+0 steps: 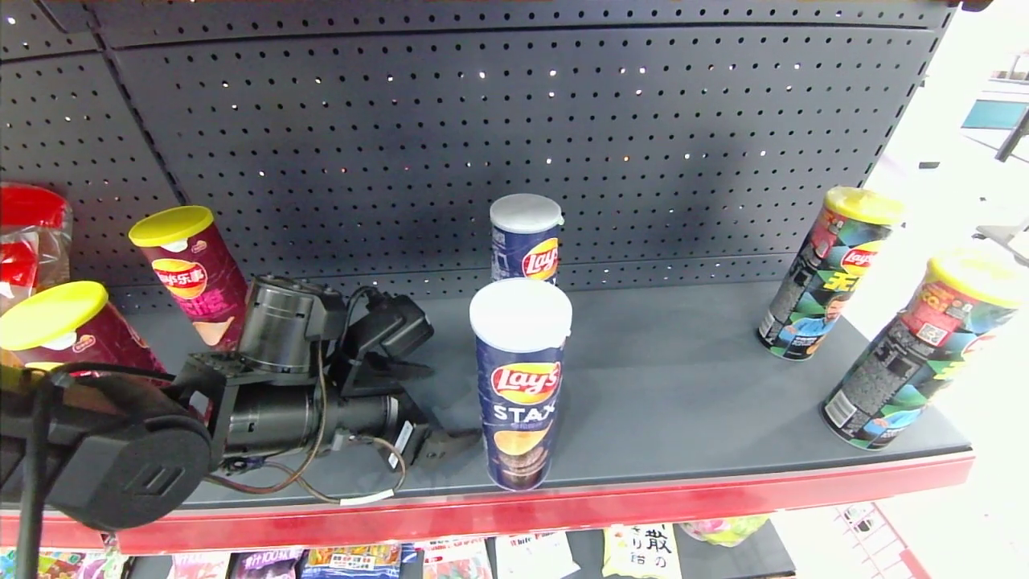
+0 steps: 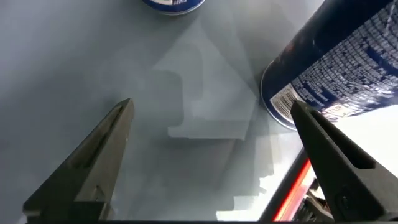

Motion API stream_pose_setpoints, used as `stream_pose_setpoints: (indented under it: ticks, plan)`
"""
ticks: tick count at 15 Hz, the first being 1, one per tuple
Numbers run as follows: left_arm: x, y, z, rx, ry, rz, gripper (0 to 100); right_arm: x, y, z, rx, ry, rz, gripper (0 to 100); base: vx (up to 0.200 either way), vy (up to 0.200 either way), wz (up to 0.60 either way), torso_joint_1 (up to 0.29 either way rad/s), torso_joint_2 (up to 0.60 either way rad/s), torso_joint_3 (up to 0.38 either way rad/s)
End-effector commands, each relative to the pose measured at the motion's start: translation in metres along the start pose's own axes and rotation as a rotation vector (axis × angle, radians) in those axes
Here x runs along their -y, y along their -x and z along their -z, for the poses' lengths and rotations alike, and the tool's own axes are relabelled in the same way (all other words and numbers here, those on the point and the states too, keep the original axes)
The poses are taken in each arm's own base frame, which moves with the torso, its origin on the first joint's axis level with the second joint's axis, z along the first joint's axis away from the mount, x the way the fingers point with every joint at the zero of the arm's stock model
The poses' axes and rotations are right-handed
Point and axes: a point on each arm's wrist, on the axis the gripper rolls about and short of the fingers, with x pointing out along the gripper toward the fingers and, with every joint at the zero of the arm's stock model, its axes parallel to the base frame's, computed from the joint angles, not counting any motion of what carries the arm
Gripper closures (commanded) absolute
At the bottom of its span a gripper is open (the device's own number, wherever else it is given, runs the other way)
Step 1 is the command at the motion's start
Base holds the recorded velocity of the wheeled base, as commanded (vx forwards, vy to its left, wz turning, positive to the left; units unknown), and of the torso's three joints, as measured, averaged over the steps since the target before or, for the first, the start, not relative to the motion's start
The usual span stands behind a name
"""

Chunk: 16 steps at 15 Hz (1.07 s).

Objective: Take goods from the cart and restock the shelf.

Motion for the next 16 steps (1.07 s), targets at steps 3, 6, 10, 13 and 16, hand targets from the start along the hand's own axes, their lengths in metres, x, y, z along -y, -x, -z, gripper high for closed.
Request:
stream_pose_setpoints:
  ticks: [3, 6, 10, 13, 16]
  plan:
    - [0.000, -0.004, 0.001, -0.008, 0.002, 0.003, 0, 0.000, -0.001, 0.001, -0.008, 0.000, 0.001, 0, 0.000, 0.000, 0.00, 0.000, 0.00, 0.000]
    - [0.001, -0.007, -0.001, 0.003, -0.006, 0.011, 0, 0.000, -0.002, 0.001, -0.011, 0.001, -0.001, 0, 0.000, 0.000, 0.00, 0.000, 0.00, 0.000]
    - [0.002, -0.009, -0.002, 0.003, -0.007, 0.014, 0, 0.000, -0.002, 0.001, -0.013, 0.001, -0.001, 0, 0.000, 0.000, 0.00, 0.000, 0.00, 0.000]
    - [-0.001, -0.002, 0.003, -0.004, 0.007, -0.003, 0, 0.000, -0.002, 0.002, -0.016, 0.002, -0.001, 0, 0.000, 0.000, 0.00, 0.000, 0.00, 0.000]
    - [0.002, 0.036, 0.004, 0.050, 0.008, -0.033, 0, 0.000, -0.002, 0.020, -0.058, 0.013, -0.002, 0, 0.000, 0.000, 0.00, 0.000, 0.00, 0.000]
